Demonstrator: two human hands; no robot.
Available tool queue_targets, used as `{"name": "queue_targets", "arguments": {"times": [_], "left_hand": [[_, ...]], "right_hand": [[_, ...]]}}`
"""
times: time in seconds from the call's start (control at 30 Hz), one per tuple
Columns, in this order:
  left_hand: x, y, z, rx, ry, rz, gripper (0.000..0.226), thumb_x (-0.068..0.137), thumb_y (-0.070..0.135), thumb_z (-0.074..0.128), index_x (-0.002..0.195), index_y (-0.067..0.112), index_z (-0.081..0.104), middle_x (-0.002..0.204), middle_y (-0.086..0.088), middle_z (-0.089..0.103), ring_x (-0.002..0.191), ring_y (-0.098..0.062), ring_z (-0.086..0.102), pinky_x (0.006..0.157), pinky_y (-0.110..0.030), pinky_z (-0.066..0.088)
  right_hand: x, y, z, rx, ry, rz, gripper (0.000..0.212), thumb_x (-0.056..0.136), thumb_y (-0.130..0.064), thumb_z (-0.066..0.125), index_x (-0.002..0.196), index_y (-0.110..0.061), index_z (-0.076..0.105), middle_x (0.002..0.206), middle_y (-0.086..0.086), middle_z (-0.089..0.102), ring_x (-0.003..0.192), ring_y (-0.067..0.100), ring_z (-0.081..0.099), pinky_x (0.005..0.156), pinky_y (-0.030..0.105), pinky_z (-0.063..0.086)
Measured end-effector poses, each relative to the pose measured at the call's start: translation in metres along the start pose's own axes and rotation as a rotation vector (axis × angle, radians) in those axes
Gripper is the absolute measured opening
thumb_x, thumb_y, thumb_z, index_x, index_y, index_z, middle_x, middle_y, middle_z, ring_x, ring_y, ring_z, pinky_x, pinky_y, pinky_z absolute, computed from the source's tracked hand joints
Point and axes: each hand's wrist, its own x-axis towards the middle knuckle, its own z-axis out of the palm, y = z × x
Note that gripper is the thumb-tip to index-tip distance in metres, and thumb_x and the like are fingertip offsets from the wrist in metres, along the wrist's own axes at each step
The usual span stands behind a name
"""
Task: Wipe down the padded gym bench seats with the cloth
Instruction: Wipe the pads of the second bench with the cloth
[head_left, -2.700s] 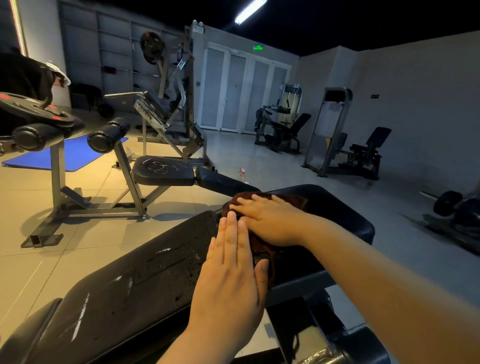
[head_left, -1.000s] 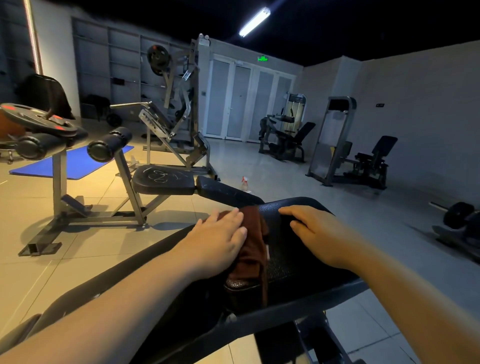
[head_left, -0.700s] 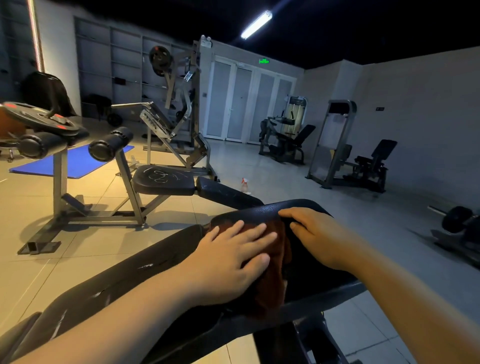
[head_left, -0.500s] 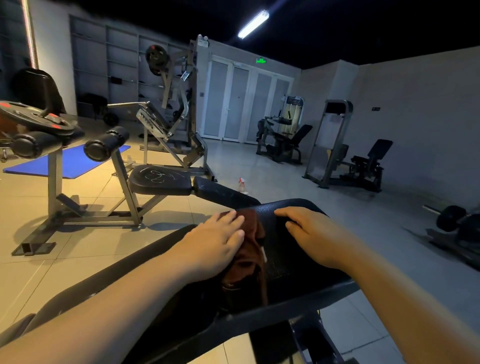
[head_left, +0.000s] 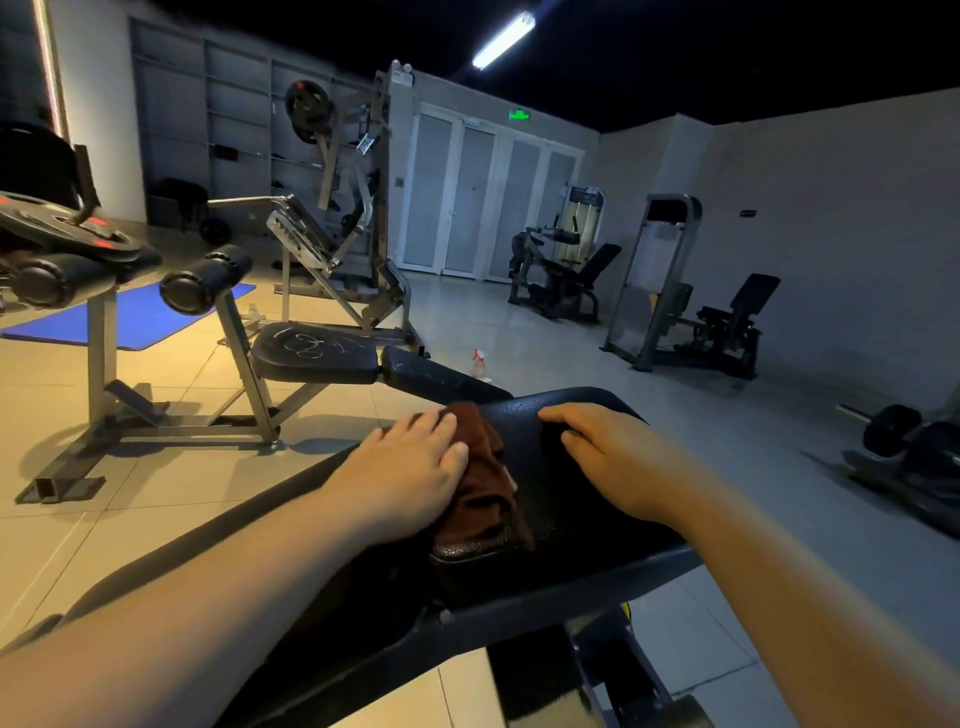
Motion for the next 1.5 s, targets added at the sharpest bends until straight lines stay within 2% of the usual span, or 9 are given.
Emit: {"name": "queue_targets", "arguments": {"times": [0.13,0.3,0.43,0.67,0.83,0.97,1.2,1.37,1.5], "left_hand": [[0.026,0.029,0.000,0.033,-0.049,0.040,0.058,0.103,0.056,0.013,0.157,0.039,0.000,0.166,0.013,-0.007,0.154,-0.022,-0.005,0.122,-0.056,0.002],[-0.027,0.030,0.009,0.029,-0.009,0.328,0.055,0.102,0.060,0.017,0.155,0.049,0.003,0.162,0.025,-0.007,0.150,-0.004,-0.011,0.124,-0.043,-0.004],[-0.030,0.005,0.007,-0.068,0.009,0.194,0.058,0.102,0.058,0.022,0.156,0.043,0.009,0.164,0.022,-0.001,0.151,-0.005,-0.005,0.123,-0.036,-0.001],[0.025,0.038,-0.002,0.020,-0.061,0.081,0.056,0.103,0.056,0.013,0.157,0.043,0.002,0.165,0.018,-0.006,0.154,-0.020,-0.007,0.121,-0.059,0.003],[-0.026,0.025,0.009,0.026,-0.024,0.350,0.052,0.101,0.063,0.014,0.151,0.057,0.001,0.158,0.034,-0.009,0.148,0.000,-0.017,0.122,-0.045,-0.010],[-0.037,-0.002,0.006,-0.091,-0.010,0.298,0.054,0.098,0.063,0.021,0.151,0.057,0.009,0.157,0.037,-0.004,0.146,0.007,-0.013,0.119,-0.030,-0.008],[0.035,0.031,0.000,0.040,-0.041,0.099,0.056,0.104,0.055,0.012,0.157,0.041,0.002,0.164,0.020,-0.006,0.153,-0.013,-0.005,0.122,-0.056,0.001],[-0.007,0.033,0.004,0.058,-0.044,0.349,0.054,0.103,0.059,0.014,0.154,0.049,0.000,0.160,0.029,-0.010,0.148,0.001,-0.015,0.123,-0.043,-0.007],[-0.027,0.002,0.003,-0.035,-0.013,0.370,0.054,0.101,0.060,0.022,0.153,0.054,0.008,0.159,0.034,-0.004,0.147,0.006,-0.012,0.121,-0.030,-0.007]], "right_hand": [[0.000,0.000,-0.001,0.015,0.010,-0.013,0.041,0.109,-0.025,0.035,0.147,-0.035,0.046,0.149,-0.011,0.048,0.133,0.011,0.047,0.105,0.027,0.037],[0.003,0.006,0.003,0.009,0.019,-0.020,0.041,0.109,-0.028,0.035,0.148,-0.036,0.044,0.151,-0.009,0.047,0.134,0.010,0.045,0.106,0.025,0.035],[0.003,0.007,0.004,0.009,0.015,-0.014,0.042,0.109,-0.028,0.033,0.148,-0.038,0.043,0.153,-0.011,0.045,0.137,0.011,0.044,0.106,0.026,0.035],[0.003,0.005,0.001,0.024,0.012,-0.017,0.043,0.108,-0.026,0.034,0.149,-0.037,0.044,0.150,-0.011,0.049,0.133,0.010,0.048,0.106,0.028,0.040],[0.002,0.007,0.004,0.028,0.020,-0.026,0.042,0.108,-0.027,0.034,0.148,-0.038,0.044,0.149,-0.010,0.050,0.131,0.009,0.048,0.105,0.027,0.040],[0.004,0.008,0.006,0.024,0.035,-0.032,0.042,0.108,-0.027,0.033,0.146,-0.040,0.045,0.146,-0.013,0.052,0.126,0.008,0.052,0.097,0.024,0.041],[0.006,0.006,0.003,0.031,0.021,-0.031,0.042,0.107,-0.026,0.035,0.144,-0.040,0.047,0.144,-0.012,0.054,0.124,0.009,0.053,0.104,0.033,0.045],[0.005,0.009,0.005,0.045,0.044,-0.027,0.033,0.107,-0.027,0.037,0.133,-0.043,0.051,0.134,-0.011,0.059,0.114,0.007,0.057,0.100,0.035,0.048],[0.004,0.008,0.006,0.025,0.050,-0.015,0.040,0.107,-0.026,0.036,0.143,-0.039,0.046,0.146,-0.013,0.052,0.127,0.008,0.051,0.105,0.031,0.043]]}}
